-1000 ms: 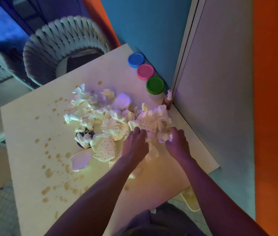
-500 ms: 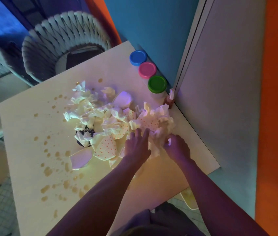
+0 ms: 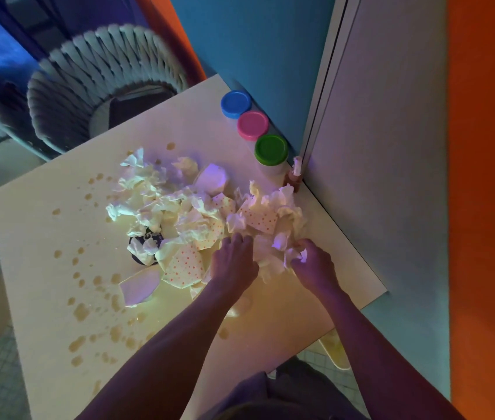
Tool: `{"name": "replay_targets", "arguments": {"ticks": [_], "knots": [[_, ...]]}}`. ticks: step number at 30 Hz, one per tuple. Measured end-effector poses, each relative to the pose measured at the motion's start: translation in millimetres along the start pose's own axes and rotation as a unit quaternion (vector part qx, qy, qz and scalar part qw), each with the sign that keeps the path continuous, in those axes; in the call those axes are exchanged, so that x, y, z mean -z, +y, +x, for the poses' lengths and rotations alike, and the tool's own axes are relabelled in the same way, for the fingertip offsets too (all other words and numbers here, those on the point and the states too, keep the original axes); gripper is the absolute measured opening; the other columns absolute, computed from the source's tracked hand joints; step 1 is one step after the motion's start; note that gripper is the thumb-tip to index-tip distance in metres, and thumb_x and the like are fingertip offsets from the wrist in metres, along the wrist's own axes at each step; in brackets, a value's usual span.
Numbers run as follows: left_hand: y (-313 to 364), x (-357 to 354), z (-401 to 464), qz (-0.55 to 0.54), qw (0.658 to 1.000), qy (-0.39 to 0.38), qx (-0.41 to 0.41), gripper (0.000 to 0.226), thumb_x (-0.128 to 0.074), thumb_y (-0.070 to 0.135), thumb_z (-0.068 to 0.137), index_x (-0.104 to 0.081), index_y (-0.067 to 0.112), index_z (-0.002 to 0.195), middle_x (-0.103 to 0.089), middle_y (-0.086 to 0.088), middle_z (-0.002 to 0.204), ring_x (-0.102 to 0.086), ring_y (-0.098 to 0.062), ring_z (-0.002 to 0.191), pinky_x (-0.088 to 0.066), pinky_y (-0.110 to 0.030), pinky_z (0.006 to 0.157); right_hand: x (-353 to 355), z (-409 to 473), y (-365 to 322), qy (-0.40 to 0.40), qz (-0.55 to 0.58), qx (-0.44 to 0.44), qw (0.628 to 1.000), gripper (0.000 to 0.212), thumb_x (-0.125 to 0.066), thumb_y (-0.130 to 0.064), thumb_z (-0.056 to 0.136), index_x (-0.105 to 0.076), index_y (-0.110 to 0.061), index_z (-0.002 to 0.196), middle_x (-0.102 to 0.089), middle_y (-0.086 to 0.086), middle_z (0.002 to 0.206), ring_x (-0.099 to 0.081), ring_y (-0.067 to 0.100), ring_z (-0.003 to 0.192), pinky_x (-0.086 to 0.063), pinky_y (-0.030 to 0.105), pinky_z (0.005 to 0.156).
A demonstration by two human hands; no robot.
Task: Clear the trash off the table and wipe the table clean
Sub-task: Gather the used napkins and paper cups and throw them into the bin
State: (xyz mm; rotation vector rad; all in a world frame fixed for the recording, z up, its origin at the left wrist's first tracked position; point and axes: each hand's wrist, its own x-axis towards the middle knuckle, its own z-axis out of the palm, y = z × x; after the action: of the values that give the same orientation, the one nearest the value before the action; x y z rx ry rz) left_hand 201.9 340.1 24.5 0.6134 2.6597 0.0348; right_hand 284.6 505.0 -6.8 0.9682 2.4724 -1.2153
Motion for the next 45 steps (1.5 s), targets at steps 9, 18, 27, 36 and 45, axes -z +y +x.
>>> {"name": "replay_targets", "arguments": {"ticks": [9, 18, 27, 36, 45], "knots": [[-10, 18, -20, -0.053, 0.998, 0.009, 0.011, 0.038, -0.069, 0.038, 0.082, -0.061, 0.028, 0.117, -0.050, 0.000, 0.118, -0.054, -0.024, 0.107, -0.043, -0.034, 0.067, 14, 1, -14, 0.029, 0.003, -0.039, 0.999, 0.023, -0.057, -0.017, 0.081, -0.070, -0.016, 0.062, -0.066, 0.001, 0.063, -0.061, 0.026, 0.070, -0.046, 0.029, 0.063], [-14, 30, -37, -0.120, 0.992, 0.036, 0.032, 0.029, -0.062, 0.023, 0.078, -0.059, 0.023, 0.107, -0.067, 0.002, 0.106, -0.063, -0.030, 0.092, -0.042, -0.033, 0.068, 14, -4, -23, 0.005, 0.075, -0.073, 0.995, 0.010, -0.053, -0.017, 0.075, -0.063, -0.015, 0.076, -0.069, 0.001, 0.076, -0.063, 0.028, 0.078, -0.051, 0.032, 0.069], [-29, 35, -50, -0.170, 0.982, 0.054, 0.064, 0.044, -0.060, 0.017, 0.078, -0.065, 0.043, 0.114, -0.070, 0.009, 0.113, -0.065, -0.027, 0.098, -0.050, -0.035, 0.074, -5, 7, -35, 0.005, -0.099, -0.027, 0.995, 0.054, -0.061, -0.054, 0.084, -0.046, -0.029, 0.129, -0.053, 0.005, 0.118, -0.060, 0.034, 0.103, -0.040, 0.036, 0.080], [-36, 39, -30, -0.192, 0.971, 0.082, 0.117, 0.025, -0.056, 0.037, 0.084, -0.066, 0.032, 0.106, -0.070, -0.003, 0.106, -0.063, -0.031, 0.092, -0.039, -0.032, 0.068, -17, 17, -23, -0.018, -0.198, 0.007, 0.980, 0.025, -0.051, -0.035, 0.096, -0.056, -0.025, 0.118, -0.051, 0.010, 0.120, -0.061, 0.036, 0.100, -0.047, 0.036, 0.079], [-27, 43, 11, -0.150, 0.984, 0.049, 0.082, 0.023, -0.063, 0.020, 0.080, -0.065, 0.024, 0.102, -0.057, -0.001, 0.111, -0.063, -0.036, 0.092, -0.049, -0.038, 0.070, -11, 19, -32, 0.014, -0.087, 0.012, 0.996, 0.012, -0.061, -0.023, 0.088, -0.051, -0.023, 0.082, -0.064, 0.003, 0.100, -0.061, 0.033, 0.093, -0.035, 0.029, 0.070]]}}
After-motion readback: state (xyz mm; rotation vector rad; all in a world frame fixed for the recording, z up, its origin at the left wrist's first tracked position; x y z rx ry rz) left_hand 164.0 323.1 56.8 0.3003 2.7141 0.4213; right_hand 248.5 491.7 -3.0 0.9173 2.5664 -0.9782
